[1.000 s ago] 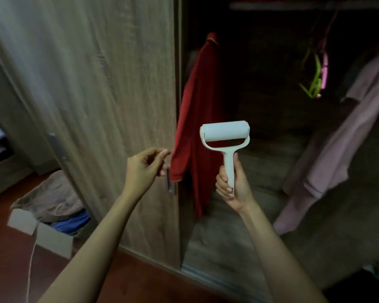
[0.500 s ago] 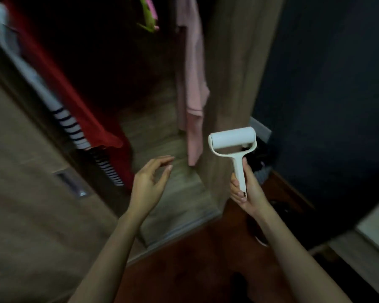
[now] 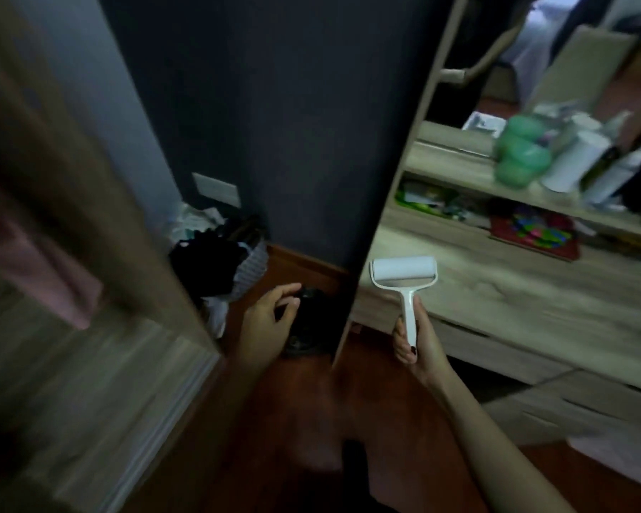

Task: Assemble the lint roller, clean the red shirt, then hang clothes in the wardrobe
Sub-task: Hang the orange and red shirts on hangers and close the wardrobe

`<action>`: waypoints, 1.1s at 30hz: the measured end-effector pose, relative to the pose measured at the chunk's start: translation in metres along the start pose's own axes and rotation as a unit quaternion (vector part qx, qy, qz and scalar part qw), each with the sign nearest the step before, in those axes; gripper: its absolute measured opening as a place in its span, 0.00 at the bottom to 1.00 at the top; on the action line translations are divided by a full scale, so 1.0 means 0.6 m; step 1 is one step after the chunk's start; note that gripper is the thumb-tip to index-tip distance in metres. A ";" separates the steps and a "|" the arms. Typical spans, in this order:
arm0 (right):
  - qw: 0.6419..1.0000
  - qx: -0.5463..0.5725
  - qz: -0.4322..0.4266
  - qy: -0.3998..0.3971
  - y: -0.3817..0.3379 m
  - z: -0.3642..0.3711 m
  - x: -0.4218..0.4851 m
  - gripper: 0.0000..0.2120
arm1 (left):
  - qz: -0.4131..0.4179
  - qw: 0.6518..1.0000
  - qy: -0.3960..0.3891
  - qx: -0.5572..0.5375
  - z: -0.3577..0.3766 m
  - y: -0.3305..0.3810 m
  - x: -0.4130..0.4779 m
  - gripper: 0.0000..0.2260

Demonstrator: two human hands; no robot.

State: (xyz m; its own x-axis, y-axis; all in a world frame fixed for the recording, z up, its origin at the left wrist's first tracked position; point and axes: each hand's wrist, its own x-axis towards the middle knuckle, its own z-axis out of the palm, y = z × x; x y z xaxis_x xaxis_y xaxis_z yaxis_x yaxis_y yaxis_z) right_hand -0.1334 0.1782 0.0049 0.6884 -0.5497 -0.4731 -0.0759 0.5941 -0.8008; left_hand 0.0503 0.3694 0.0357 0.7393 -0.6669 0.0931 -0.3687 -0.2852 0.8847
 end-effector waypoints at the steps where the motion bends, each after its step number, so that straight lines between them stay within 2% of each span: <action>1: 1.000 0.002 -0.001 0.023 -0.011 -0.031 0.010 0.31 | 0.003 1.000 -0.014 -0.005 0.039 0.007 0.021 0.11; 4: 0.998 0.016 0.002 0.067 -0.039 -0.107 0.051 0.32 | -0.007 0.999 -0.040 -0.008 0.151 0.022 0.084 0.14; 9: 0.992 0.006 0.038 0.119 -0.080 -0.199 0.141 0.31 | -0.024 0.990 -0.134 0.035 0.323 0.000 0.197 0.19; 11: 0.991 -0.018 0.043 0.121 -0.088 -0.224 0.181 0.32 | -0.018 0.979 -0.175 0.107 0.377 -0.020 0.240 0.23; 15: 0.993 -0.035 0.053 0.099 -0.099 -0.256 0.248 0.33 | -0.008 0.935 -0.229 0.272 0.448 -0.062 0.292 0.31; 17: 0.992 -0.036 0.063 0.099 -0.111 -0.265 0.267 0.32 | -0.024 0.919 -0.227 0.321 0.470 -0.070 0.299 0.33; 19: 0.992 -0.051 0.065 0.096 -0.125 -0.272 0.283 0.33 | -0.019 0.916 -0.189 0.353 0.487 -0.067 0.300 0.36; 22: 0.981 -0.139 0.044 0.126 -0.145 -0.277 0.293 0.30 | 0.013 0.917 -0.142 0.372 0.502 -0.069 0.305 0.35; 25: 0.944 -0.274 -0.047 0.178 -0.147 -0.290 0.292 0.21 | 0.015 0.918 -0.131 0.373 0.508 -0.069 0.306 0.32; 26: 0.922 -0.323 -0.076 0.202 -0.144 -0.294 0.293 0.17 | 0.014 0.919 -0.125 0.373 0.509 -0.068 0.306 0.32; 28: 0.855 -0.439 -0.126 0.247 -0.133 -0.304 0.297 0.11 | 0.010 0.917 -0.129 0.377 0.509 -0.066 0.305 0.32; 30: 0.788 -0.519 -0.170 0.284 -0.119 -0.310 0.305 0.11 | 0.008 0.916 -0.132 0.378 0.507 -0.062 0.304 0.32; 31: 0.771 -0.531 -0.190 0.297 -0.111 -0.312 0.309 0.12 | 0.007 0.918 -0.130 0.376 0.505 -0.059 0.303 0.31; 33: 0.759 -0.527 -0.217 0.315 -0.099 -0.313 0.314 0.13 | 0.010 0.919 -0.128 0.372 0.503 -0.057 0.304 0.31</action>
State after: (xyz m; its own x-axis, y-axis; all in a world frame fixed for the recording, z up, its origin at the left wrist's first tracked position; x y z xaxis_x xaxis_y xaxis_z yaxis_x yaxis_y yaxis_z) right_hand -0.1344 -0.0709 -0.1055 0.3568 -0.9284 0.1037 -0.7038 -0.3401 -0.6238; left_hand 0.0278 0.0496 -0.1156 0.6070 -0.7897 -0.0891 -0.7341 -0.6001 0.3177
